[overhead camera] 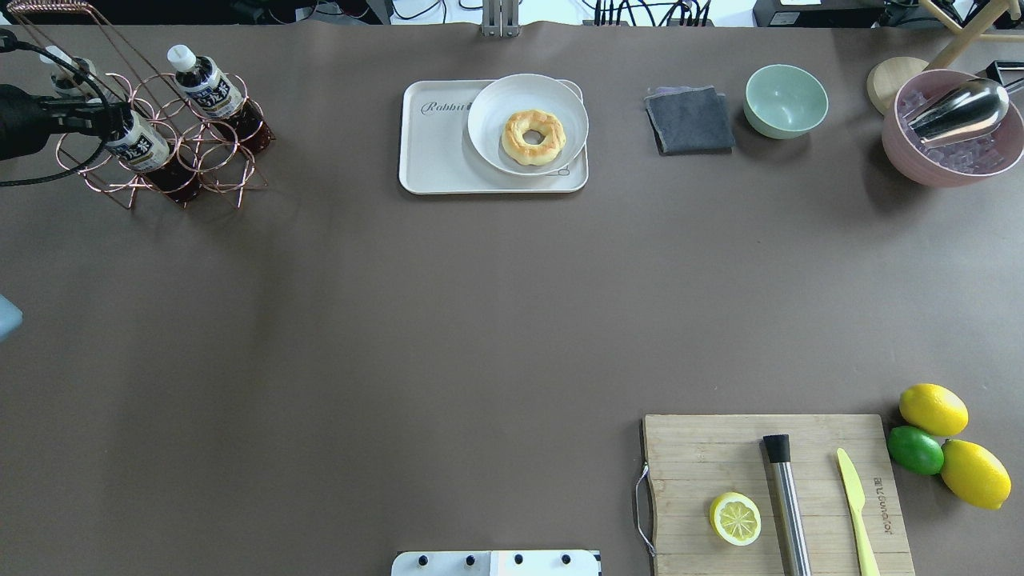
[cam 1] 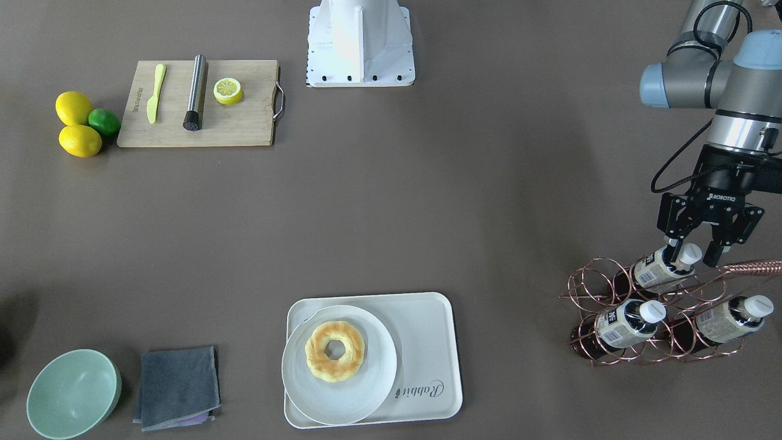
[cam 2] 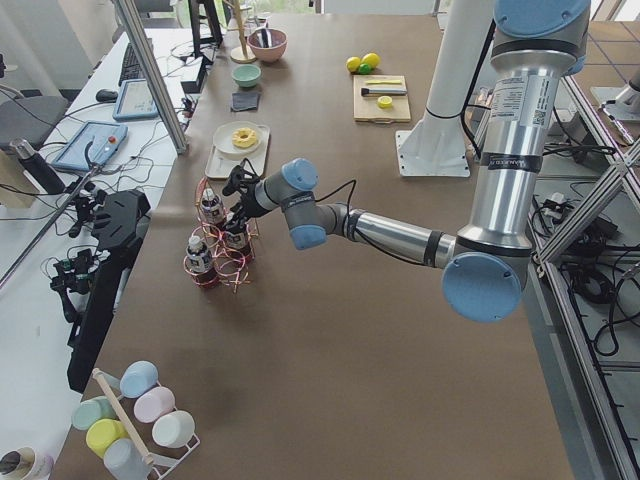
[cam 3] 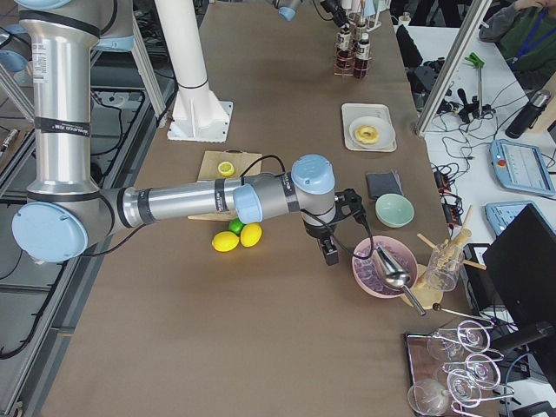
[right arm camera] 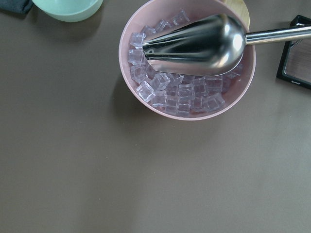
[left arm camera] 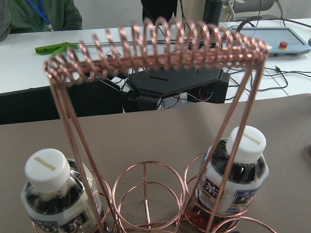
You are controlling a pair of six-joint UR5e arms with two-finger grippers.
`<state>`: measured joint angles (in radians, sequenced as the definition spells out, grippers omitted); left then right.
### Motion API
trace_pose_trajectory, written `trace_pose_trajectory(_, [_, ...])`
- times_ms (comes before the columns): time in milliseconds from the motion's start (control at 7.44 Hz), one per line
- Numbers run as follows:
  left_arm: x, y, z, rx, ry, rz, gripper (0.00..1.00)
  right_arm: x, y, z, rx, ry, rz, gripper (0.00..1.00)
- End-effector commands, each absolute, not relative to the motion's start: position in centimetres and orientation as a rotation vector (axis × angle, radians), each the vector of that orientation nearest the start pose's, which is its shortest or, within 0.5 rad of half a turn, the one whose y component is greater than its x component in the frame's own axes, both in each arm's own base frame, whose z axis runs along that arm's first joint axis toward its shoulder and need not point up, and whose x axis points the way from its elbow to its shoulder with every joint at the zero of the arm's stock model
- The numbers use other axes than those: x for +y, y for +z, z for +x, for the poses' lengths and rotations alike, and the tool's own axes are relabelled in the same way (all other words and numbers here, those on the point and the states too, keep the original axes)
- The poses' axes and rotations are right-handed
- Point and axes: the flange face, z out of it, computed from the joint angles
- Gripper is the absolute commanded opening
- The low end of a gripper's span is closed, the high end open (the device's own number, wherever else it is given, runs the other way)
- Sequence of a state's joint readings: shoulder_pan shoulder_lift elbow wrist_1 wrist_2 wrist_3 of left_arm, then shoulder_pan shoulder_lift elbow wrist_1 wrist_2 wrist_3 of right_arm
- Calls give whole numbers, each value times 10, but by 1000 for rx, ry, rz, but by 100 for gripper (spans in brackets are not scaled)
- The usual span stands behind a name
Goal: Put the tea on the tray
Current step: 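Reach the left gripper into the copper rack and grasp a tea bottle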
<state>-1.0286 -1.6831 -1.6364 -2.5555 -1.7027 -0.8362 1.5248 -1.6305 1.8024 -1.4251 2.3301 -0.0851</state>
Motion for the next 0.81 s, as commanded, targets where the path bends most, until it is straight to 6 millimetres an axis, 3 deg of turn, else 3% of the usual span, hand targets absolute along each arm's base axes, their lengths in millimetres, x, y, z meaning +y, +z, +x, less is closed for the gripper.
trace_pose_trajectory(0, [-541,465,186,831,-179,827,11,-480,557,43,-748,-245,318,100])
trace_pose_trajectory(134, [-540,459,185,836,-175,836,0,-481,557,43,-745,-245,319,100])
trace_pose_trajectory(403, [-536,439,178,851,-177,867,0,-480,555,43,-740,-247,323,100])
trace_pose_trajectory(672, [-534,433,170,850,-183,879,0,-480,555,43,-740,-246,322,100])
